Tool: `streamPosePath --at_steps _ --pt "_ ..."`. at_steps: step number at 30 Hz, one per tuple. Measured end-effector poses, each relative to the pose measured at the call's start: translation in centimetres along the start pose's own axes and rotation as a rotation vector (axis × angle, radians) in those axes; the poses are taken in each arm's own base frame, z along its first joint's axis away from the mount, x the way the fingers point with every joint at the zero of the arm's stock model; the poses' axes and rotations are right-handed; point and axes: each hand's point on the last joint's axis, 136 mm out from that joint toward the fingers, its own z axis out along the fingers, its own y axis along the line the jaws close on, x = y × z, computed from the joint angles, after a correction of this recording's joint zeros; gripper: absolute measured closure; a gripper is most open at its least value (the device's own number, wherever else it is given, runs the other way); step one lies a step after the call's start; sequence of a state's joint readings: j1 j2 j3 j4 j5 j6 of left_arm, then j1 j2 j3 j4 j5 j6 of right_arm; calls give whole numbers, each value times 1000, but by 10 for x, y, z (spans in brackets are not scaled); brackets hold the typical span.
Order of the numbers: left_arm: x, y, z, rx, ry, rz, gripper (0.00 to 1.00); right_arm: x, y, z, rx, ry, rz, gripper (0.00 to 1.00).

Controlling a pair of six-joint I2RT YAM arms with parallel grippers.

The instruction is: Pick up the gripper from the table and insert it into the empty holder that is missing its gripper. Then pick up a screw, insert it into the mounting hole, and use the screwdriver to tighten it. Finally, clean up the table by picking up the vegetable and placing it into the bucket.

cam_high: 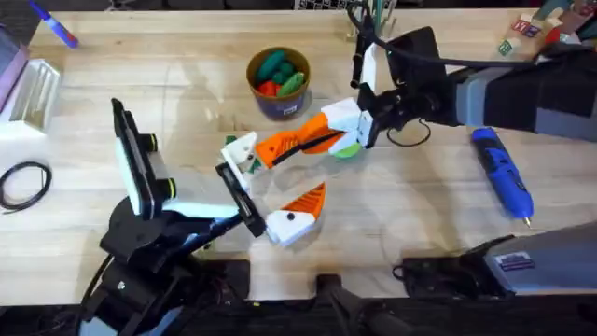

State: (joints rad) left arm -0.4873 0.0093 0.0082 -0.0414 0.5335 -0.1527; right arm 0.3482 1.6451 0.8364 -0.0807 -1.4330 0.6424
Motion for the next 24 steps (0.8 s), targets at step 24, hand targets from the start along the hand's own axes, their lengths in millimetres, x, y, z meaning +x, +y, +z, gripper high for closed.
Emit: streamPosePath --at_steps 24 --pt "0 5 0 -24 -1 -9 14 -11 8 18 26 -5 44 993"
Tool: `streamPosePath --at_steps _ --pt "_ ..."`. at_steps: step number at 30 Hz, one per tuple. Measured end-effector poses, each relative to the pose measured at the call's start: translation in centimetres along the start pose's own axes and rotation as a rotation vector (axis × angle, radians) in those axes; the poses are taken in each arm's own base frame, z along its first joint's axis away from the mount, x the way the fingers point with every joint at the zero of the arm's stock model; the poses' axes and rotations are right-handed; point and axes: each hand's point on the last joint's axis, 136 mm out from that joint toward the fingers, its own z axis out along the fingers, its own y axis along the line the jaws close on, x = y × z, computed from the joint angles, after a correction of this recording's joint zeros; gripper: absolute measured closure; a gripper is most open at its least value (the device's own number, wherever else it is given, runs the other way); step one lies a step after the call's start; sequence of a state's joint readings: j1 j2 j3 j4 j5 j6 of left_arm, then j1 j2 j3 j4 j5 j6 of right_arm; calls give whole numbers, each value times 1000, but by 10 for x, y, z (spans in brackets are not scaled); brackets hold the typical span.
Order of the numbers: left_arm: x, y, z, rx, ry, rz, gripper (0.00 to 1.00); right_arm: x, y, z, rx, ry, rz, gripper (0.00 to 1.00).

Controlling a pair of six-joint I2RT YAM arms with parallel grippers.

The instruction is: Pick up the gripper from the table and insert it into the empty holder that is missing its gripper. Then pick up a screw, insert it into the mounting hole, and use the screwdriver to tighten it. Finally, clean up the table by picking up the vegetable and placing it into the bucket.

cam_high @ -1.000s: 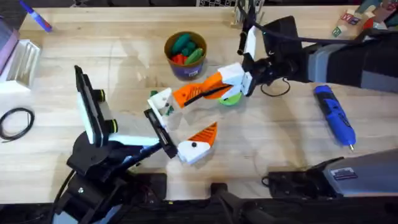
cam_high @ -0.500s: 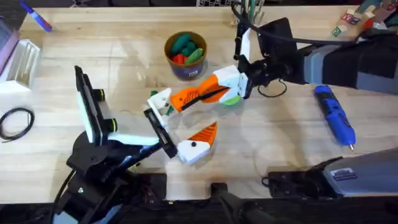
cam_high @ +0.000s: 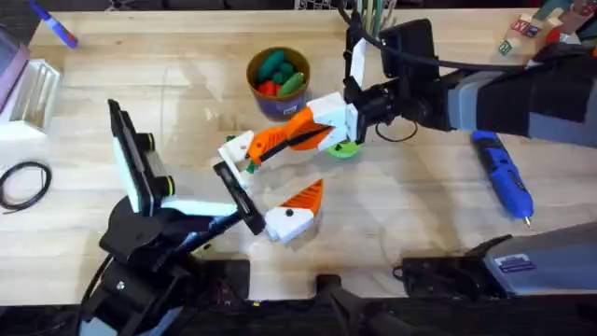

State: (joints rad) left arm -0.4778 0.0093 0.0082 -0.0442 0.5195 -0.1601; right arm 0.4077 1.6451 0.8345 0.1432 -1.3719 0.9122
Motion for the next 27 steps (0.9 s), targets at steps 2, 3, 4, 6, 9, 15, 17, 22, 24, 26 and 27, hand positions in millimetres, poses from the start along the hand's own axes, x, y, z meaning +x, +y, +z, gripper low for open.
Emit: streamPosePath --at_steps 2,3,4,6,9,15,17,22,24,26,27 --pt "1 2 0 -14 3 -9 14 -2 -2 2 14 -11 13 993" --pt "1 2 0 -13 2 -9 14 -2 -3 3 20 -15 19 993" --pt "1 1 0 -5 4 -11 13 -2 -4 7 30 -17 22 993" --pt "2 -1 0 6 6 -19 14 -1 -6 13 44 -15 30 993" --pt "2 -1 0 7 10 -32 15 -2 -7 19 61 -24 35 993" --pt "2 2 0 -7 8 -39 15 -4 -6 26 74 -37 24 993" --pt "2 2 0 -10 7 -41 15 -5 -6 26 77 -41 24 993" --pt "2 2 0 -13 7 -44 13 -6 -6 26 79 -44 24 993" --pt "2 2 0 -13 7 -44 13 -6 -7 26 79 -44 23 993" --pt "2 2 0 -13 7 -44 13 -6 -6 26 78 -43 15 993" --pt "2 2 0 -13 7 -44 13 -6 -6 26 78 -43 8 993"
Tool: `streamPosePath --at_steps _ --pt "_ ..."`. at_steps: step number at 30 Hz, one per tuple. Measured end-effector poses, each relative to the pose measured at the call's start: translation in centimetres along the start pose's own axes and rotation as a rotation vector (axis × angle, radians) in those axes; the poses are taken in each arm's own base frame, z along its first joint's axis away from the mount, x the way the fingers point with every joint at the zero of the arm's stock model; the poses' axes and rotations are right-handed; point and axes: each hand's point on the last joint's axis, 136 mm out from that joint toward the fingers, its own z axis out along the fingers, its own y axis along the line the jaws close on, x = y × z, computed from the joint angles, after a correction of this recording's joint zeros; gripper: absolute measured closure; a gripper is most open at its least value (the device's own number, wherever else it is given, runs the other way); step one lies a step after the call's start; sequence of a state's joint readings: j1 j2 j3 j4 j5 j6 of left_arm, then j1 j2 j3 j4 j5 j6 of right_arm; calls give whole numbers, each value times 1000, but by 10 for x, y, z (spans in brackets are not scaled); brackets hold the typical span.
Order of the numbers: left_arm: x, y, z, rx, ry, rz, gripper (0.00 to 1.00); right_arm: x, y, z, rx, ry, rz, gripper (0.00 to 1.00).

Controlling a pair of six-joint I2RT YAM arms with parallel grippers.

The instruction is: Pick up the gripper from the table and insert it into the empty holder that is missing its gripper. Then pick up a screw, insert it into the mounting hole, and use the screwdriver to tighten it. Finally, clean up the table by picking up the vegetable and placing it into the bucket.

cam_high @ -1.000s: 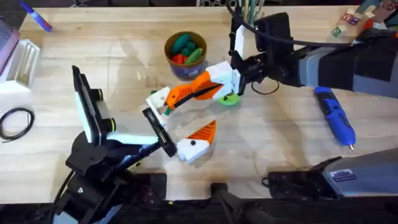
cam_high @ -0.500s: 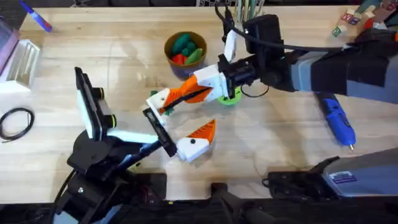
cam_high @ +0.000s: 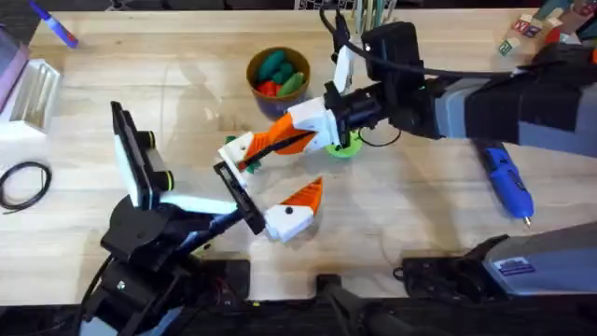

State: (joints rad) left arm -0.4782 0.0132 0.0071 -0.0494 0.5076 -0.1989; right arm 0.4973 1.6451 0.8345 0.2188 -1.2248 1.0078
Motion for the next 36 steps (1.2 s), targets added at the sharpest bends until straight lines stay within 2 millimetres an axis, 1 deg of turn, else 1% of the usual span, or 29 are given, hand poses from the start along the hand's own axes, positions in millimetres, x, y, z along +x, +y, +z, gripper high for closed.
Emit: streamPosePath --at_steps 1,3,5,8,9,12,14,18,20,23,29,30,32,35,36 --pt "0 0 0 -1 0 0 13 0 1 0 -3 1 -10 978" --pt "0 1 0 -4 -2 3 13 -1 2 0 -7 1 -37 908" --pt "0 0 0 -2 -2 9 14 -1 4 0 -12 0 -65 805" --pt "0 -3 0 17 0 13 13 -1 5 0 -16 2 -93 688" --pt "0 -5 0 26 2 13 13 -1 6 0 -17 3 -98 637" --pt "1 -7 0 39 5 13 14 1 7 0 -26 15 -118 441" --pt "1 -8 0 45 6 13 14 2 7 0 -29 20 -125 340" --pt "1 -9 0 49 7 13 13 2 8 0 -30 20 -134 231" --pt "1 -9 0 51 8 13 14 2 7 0 -29 20 -146 140" --pt "2 -9 0 51 9 12 15 1 7 -2 -28 14 -170 111" --pt "2 -9 0 51 9 12 14 -7 5 -12 -28 -19 -202 110" --pt "2 -9 0 51 9 12 14 -7 5 -12 -28 -21 -205 128" --pt "2 -9 0 51 9 12 14 -7 5 -12 -27 -20 -208 198" --pt "2 -9 0 51 9 12 14 -5 1 -12 -20 -13 -181 269" --pt "2 -9 0 51 9 12 14 -3 -1 -12 -15 -9 -167 307"
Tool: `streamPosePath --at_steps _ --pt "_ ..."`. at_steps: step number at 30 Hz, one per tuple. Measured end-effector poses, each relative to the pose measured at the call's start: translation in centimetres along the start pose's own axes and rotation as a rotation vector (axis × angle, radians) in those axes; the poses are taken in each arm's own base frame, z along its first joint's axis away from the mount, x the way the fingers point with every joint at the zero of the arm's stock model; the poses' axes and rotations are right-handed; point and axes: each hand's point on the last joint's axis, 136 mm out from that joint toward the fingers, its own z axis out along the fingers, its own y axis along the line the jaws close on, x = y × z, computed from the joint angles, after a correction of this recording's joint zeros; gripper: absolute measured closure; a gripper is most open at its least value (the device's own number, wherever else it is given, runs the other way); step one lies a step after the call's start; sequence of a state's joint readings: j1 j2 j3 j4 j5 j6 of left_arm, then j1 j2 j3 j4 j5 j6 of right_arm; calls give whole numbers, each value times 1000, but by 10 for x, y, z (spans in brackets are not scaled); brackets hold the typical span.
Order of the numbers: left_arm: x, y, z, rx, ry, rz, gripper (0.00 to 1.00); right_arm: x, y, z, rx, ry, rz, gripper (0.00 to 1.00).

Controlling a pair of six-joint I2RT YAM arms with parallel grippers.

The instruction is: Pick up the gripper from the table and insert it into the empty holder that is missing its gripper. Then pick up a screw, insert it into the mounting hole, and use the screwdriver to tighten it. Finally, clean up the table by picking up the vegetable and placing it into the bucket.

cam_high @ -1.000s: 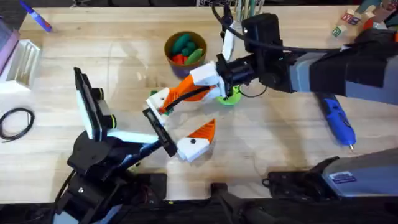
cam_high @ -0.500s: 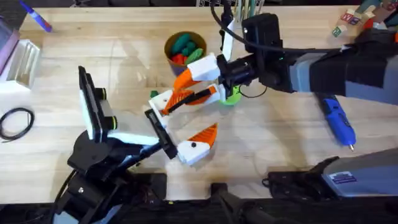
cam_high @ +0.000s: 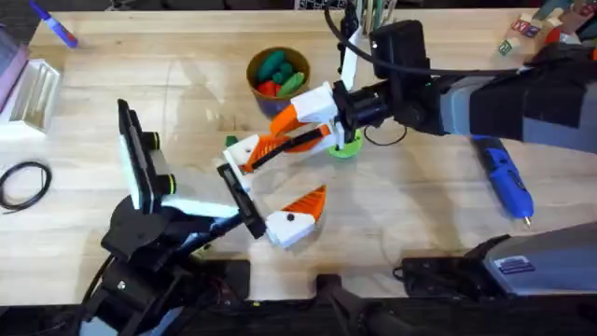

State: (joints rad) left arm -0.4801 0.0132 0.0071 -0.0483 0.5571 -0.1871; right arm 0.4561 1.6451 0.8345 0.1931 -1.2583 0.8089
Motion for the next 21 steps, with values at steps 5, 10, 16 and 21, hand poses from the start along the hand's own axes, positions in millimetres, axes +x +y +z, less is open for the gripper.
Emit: streamPosePath --at_steps 5,10,16,21 --pt "0 0 0 0 0 0 14 5 -4 0 8 12 23 635" --pt "0 0 0 0 0 -1 13 6 -3 0 -1 21 16 979" --pt "0 0 0 0 0 0 13 5 -1 0 -3 17 13 988" --pt "0 0 0 -2 0 -1 13 2 -3 0 6 5 35 991"
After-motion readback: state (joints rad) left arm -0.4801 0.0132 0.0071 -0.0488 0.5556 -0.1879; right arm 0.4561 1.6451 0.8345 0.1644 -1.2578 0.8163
